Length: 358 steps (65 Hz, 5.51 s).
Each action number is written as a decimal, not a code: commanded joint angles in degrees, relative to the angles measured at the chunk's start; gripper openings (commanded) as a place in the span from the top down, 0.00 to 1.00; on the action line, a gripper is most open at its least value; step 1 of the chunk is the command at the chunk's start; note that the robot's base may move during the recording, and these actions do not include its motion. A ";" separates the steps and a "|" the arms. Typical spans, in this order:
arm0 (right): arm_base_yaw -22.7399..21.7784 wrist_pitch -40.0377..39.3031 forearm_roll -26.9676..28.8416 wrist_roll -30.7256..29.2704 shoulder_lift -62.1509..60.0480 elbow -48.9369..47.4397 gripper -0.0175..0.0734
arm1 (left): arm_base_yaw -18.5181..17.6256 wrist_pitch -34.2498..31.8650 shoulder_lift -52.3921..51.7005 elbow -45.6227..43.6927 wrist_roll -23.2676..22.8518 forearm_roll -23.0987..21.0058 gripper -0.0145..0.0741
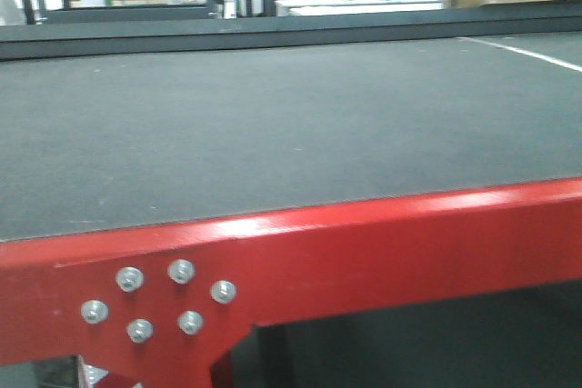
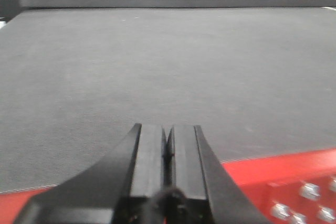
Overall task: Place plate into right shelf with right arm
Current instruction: 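Drive the base away from the table holding the plate upright, then drive the base up to the steel shelf with blue bins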
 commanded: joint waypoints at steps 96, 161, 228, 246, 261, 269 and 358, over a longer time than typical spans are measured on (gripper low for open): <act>-0.29 -6.08 0.35 -0.20 0.73 -1.48 0.75 | 0.08 -4.92 -0.30 0.46 -0.19 -0.23 0.89; -0.29 -6.05 0.35 -0.20 0.73 -1.48 0.75 | 0.08 -4.92 -0.30 0.46 -0.19 -0.23 0.89; -0.29 -6.05 0.35 -0.20 0.73 -1.48 0.75 | 0.08 -4.92 -0.30 0.46 -0.19 -0.23 0.89; -0.29 -6.07 0.35 -0.20 0.73 -1.48 0.75 | 0.08 -4.92 -0.30 0.46 -0.19 -0.23 0.89; -0.29 -6.07 0.35 -0.20 0.73 -1.48 0.75 | 0.08 -4.92 -0.30 0.46 -0.19 -0.23 0.89; -0.29 -6.07 0.35 -0.20 0.73 -1.48 0.75 | 0.08 -4.92 -0.30 0.46 -0.19 -0.23 0.89; -0.29 -6.07 0.35 -0.20 0.73 -1.48 0.75 | 0.08 -4.92 -0.30 0.46 -0.19 -0.23 0.89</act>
